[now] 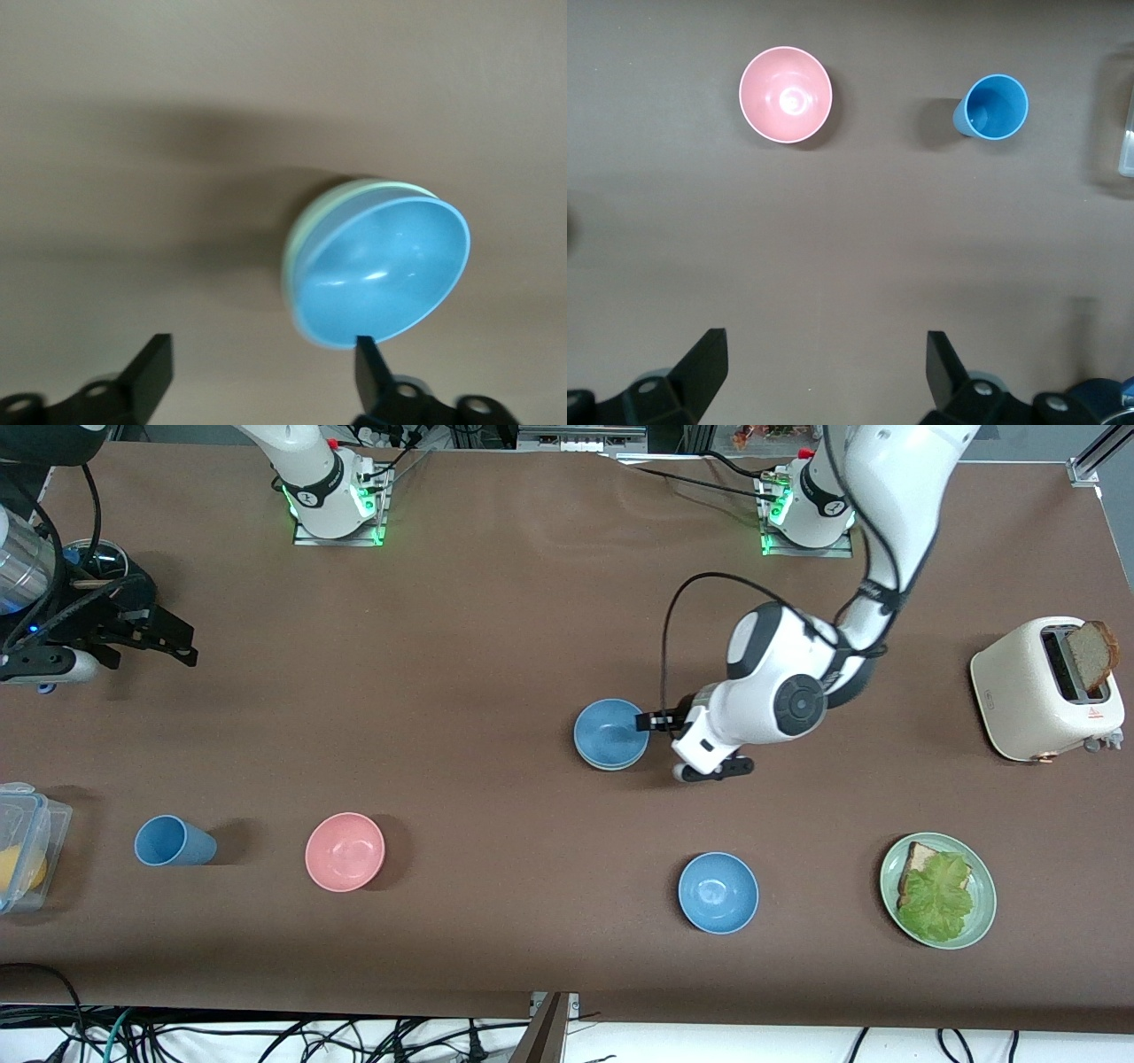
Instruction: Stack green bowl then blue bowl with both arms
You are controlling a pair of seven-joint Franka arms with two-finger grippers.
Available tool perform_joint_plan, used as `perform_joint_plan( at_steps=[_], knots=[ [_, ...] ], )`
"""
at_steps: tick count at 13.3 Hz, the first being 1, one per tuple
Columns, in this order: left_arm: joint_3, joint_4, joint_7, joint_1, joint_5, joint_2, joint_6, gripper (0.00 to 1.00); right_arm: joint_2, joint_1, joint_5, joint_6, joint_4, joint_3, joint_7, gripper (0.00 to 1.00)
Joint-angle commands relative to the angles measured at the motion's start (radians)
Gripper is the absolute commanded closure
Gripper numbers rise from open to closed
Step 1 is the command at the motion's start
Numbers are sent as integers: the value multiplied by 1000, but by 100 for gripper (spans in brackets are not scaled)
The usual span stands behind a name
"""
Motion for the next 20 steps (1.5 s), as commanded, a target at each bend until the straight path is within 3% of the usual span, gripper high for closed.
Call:
perform_joint_plan(
  at_steps=[1, 4, 6, 9, 11, 13, 19, 20],
  knots=[
    [64, 126, -24, 8, 140, -105, -261, 0, 8, 0, -9, -25, 27, 2, 2, 1],
    [176, 322, 8, 26, 223, -119, -557, 0, 8, 2, -9, -24, 27, 5, 7, 1],
    [204, 352, 111, 89, 231, -165, -572, 0, 8, 3, -9, -22, 27, 8, 7, 1],
    [201, 291, 119, 134, 234, -215, -528, 0, 8, 3, -9, -24, 27, 8, 2, 1],
    [195, 141, 121, 138, 238, -304, -384, 0, 6, 3, -9, -24, 27, 8, 2, 1],
    [202, -75, 177, 152, 240, -450, -213, 0, 6, 3, -9, -22, 27, 7, 1, 1],
    [165, -42, 268, 204, 258, -481, -295, 0, 2, 3, -23, -24, 27, 5, -4, 1],
    [165, -41, 268, 195, 314, -481, -309, 0, 2, 2, -20, -24, 27, 5, 1, 1]
  ],
)
